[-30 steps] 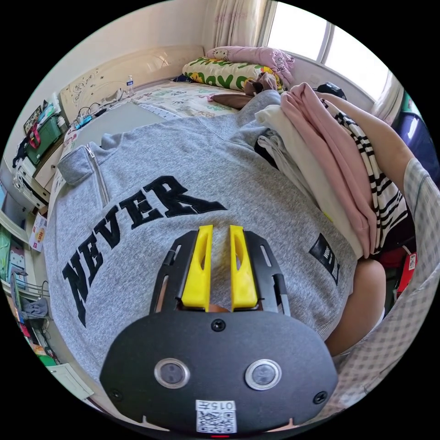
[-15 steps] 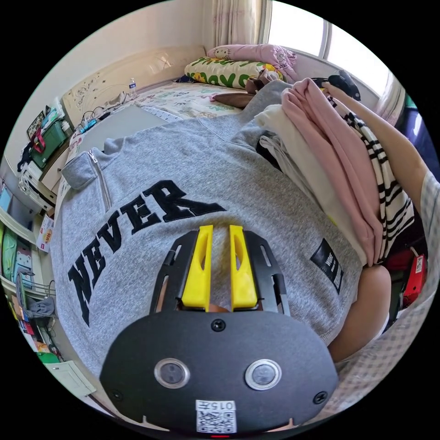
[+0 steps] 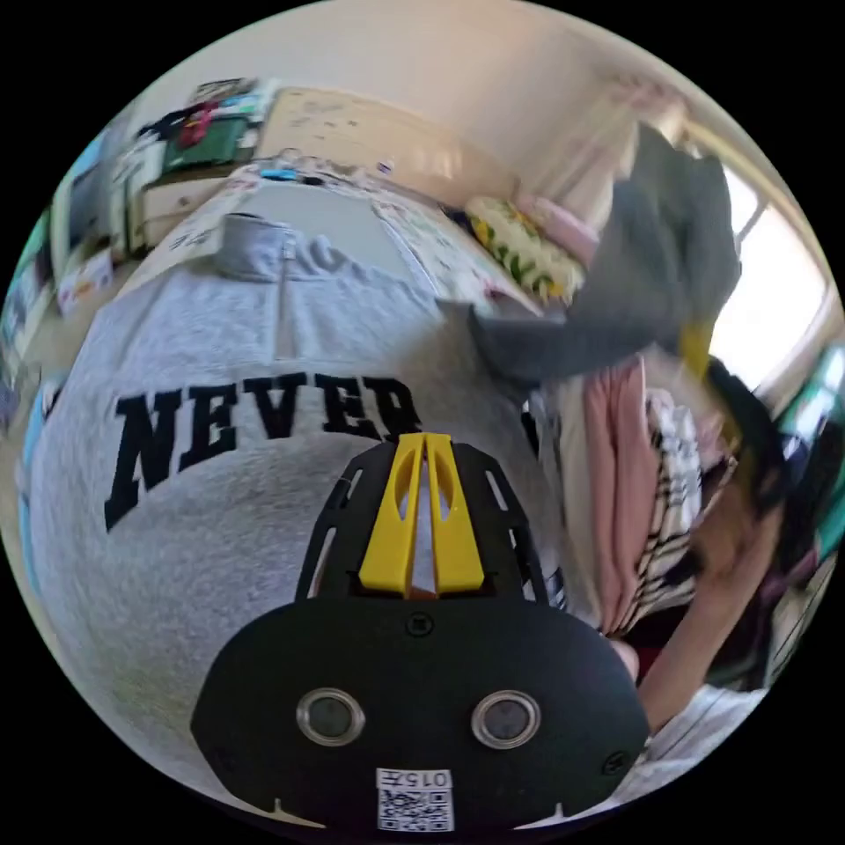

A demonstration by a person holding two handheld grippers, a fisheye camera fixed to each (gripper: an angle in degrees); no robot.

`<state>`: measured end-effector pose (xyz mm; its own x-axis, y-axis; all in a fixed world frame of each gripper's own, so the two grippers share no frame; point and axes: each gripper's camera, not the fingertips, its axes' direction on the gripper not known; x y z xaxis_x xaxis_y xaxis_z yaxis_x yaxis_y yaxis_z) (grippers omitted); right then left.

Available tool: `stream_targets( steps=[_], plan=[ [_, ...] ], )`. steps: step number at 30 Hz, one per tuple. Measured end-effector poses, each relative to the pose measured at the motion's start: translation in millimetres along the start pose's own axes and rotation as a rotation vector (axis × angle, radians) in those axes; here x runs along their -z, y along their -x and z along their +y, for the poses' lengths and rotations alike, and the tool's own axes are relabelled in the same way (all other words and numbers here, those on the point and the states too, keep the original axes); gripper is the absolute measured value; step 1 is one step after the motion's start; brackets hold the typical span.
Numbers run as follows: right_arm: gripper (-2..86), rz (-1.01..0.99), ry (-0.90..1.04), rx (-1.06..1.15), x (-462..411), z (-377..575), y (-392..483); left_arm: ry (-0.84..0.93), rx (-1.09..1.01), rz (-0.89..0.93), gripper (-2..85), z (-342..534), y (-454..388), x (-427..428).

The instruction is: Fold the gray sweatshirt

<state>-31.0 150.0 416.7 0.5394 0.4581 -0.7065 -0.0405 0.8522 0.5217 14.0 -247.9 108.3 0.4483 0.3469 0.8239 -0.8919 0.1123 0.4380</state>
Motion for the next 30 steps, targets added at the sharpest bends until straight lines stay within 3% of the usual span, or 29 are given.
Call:
stream_targets(
  steps=[2,5,7,10,14,17,27,30],
  plan=[
    [0.2,-0.027,0.189,0.139,-39,-5,13,-0.178,0.318,0.107,-0.8,9,74,44],
    [0.6,-0.004,0.311,0.180,-70,-26,5,-0.239,0.441,0.226,-0.8,12,126,71],
    [0.8,-0.020,0.270,0.141,-68,-35,-13,-0.181,0.370,0.259,-0.6,0,130,75],
    [0.6,-0.200,0.184,0.068,-59,-49,-56,0.004,0.167,0.333,0.3,-22,109,60],
    [0.0,-0.405,0.198,0.026,-61,-70,-110,0.254,-0.110,0.254,8.4,-33,56,33],
    [0.0,-0.422,0.210,0.035,-57,-76,-124,0.374,-0.184,0.291,11.3,-28,33,11],
    [0.1,-0.372,0.221,0.000,-30,-98,-144,0.355,-0.188,0.377,0.6,-14,24,10],
    [0.0,-0.261,0.293,-0.005,-3,-102,-139,0.349,-0.203,0.409,-0.1,-10,20,11]
  ],
)
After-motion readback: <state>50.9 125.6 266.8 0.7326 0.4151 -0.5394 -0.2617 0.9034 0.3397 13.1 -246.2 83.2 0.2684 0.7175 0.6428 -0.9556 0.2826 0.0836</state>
